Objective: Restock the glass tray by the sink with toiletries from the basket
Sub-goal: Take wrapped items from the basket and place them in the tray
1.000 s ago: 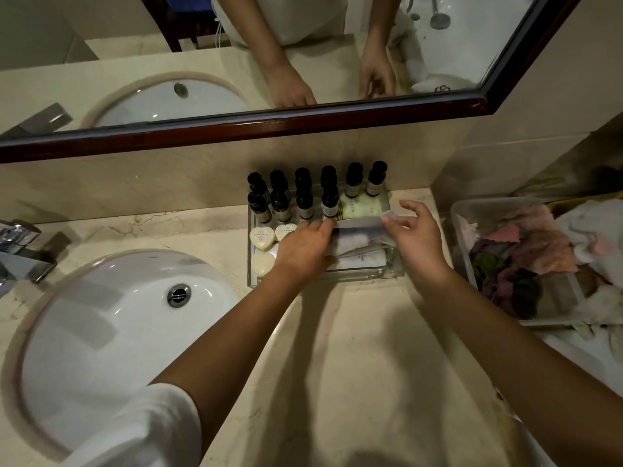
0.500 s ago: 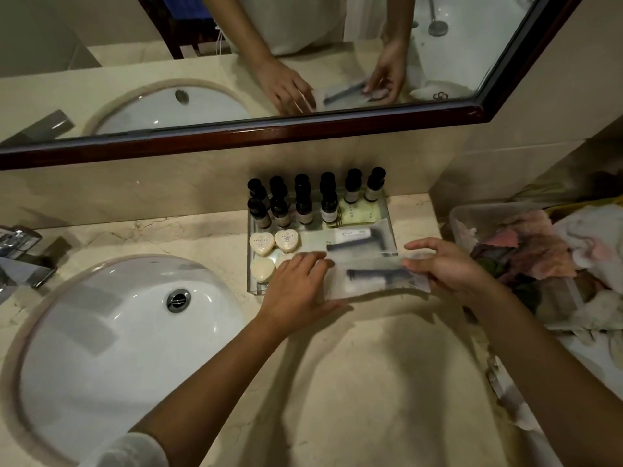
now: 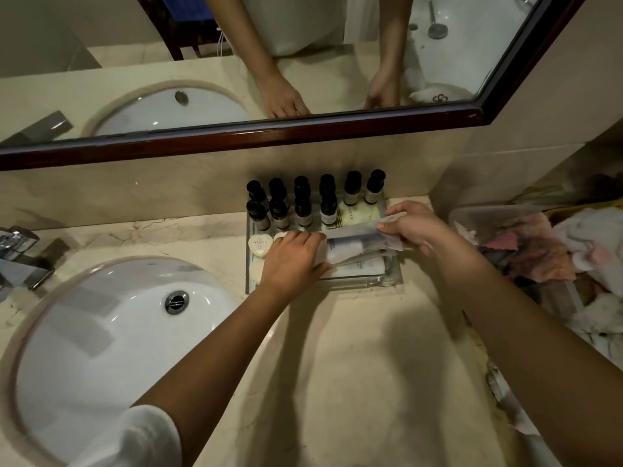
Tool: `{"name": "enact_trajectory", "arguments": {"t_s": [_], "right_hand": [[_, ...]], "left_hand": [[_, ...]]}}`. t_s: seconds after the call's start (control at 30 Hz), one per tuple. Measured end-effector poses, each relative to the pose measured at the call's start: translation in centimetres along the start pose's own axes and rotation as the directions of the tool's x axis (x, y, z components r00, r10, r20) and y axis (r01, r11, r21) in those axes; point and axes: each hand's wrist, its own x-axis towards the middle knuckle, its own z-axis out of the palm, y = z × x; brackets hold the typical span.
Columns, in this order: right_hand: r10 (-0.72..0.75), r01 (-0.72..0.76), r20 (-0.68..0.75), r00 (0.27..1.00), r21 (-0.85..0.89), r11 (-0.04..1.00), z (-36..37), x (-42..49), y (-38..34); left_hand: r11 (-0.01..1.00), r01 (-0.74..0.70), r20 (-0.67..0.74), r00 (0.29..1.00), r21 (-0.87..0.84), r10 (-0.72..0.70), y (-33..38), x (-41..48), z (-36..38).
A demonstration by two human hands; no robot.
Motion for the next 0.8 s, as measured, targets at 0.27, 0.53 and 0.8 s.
{"name": "enact_trajectory", "arguments": {"t_s": [0.27,0.53,0.8], "right_hand": [[-0.119,0.072,-0.172,0.978,-0.259,0.963,0.4,1.1,1.1],[-0.203,0.101,-0.162,0.966,-0.484,0.869,0.6,0.2,2.6],[-0.517,0.225,-0.230,0.824,-0.706,0.672,1.6,-0.5,5.6]], "left_hand": [[1.000,0.015,0.059,0.998,-0.018,-0.014,0.3,1.0,0.1],[1.000,-0.006,0.092,0.996,-0.008,0.007,0.4,1.7,-0.3],[0.999,-0.032,0.075,0.997,0.041,0.029,0.7,1.7,0.0]]}}
